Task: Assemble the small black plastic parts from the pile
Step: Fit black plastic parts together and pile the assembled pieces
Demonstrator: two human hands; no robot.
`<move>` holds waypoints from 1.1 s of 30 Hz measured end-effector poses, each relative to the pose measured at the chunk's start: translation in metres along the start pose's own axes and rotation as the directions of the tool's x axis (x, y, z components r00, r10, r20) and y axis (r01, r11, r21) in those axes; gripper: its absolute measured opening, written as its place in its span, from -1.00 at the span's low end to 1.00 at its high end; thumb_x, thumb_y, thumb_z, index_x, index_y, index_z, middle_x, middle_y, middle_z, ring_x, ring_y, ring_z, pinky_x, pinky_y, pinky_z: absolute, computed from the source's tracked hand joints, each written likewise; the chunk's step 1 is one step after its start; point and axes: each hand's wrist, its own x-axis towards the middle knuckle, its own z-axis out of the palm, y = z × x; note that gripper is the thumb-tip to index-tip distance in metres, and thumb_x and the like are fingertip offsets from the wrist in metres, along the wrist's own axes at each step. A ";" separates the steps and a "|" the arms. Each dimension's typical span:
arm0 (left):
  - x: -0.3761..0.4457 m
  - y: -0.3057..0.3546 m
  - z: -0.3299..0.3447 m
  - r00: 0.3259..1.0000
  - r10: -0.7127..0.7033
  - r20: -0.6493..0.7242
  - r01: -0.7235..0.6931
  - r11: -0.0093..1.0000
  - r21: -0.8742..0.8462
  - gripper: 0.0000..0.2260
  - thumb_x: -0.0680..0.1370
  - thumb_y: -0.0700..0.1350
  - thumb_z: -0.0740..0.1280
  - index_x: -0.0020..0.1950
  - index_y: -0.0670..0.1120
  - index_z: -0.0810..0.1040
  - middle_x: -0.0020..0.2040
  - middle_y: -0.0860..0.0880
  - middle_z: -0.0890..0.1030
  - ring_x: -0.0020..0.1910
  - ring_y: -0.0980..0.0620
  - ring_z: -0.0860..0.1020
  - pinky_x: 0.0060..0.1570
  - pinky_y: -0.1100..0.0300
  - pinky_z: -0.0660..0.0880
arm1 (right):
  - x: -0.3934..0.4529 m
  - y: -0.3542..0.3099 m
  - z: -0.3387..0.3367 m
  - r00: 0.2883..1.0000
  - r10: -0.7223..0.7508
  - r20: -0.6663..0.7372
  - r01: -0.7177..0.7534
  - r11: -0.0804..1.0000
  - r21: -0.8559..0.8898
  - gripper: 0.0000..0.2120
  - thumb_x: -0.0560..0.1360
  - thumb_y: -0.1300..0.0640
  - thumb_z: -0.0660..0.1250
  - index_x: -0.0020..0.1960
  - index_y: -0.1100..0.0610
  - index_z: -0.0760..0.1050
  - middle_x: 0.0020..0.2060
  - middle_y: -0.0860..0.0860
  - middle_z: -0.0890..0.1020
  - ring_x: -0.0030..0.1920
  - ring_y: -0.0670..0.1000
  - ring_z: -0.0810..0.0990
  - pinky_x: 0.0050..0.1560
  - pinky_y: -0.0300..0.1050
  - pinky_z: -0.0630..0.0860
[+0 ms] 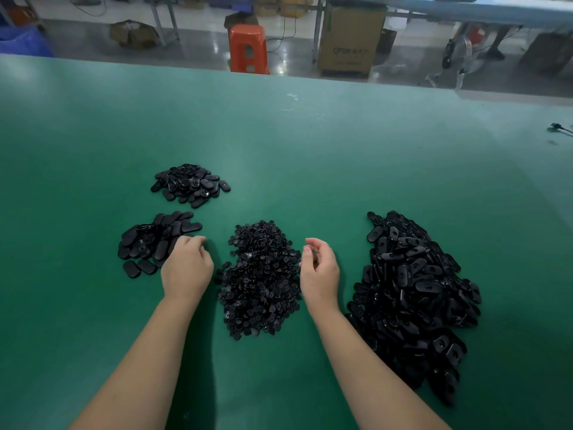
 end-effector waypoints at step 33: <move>-0.016 0.003 0.005 0.986 0.164 -0.042 -0.167 0.983 -0.081 -0.86 0.56 -0.20 0.33 0.02 -0.11 0.68 -0.02 0.00 0.62 -0.32 0.00 0.54 -0.39 0.17 0.48 | 0.113 -0.034 -0.191 0.970 0.150 0.192 0.133 0.334 -0.933 -0.54 0.54 0.29 0.20 0.37 -0.02 0.50 0.31 0.08 0.53 0.22 0.17 0.56 0.14 0.02 0.55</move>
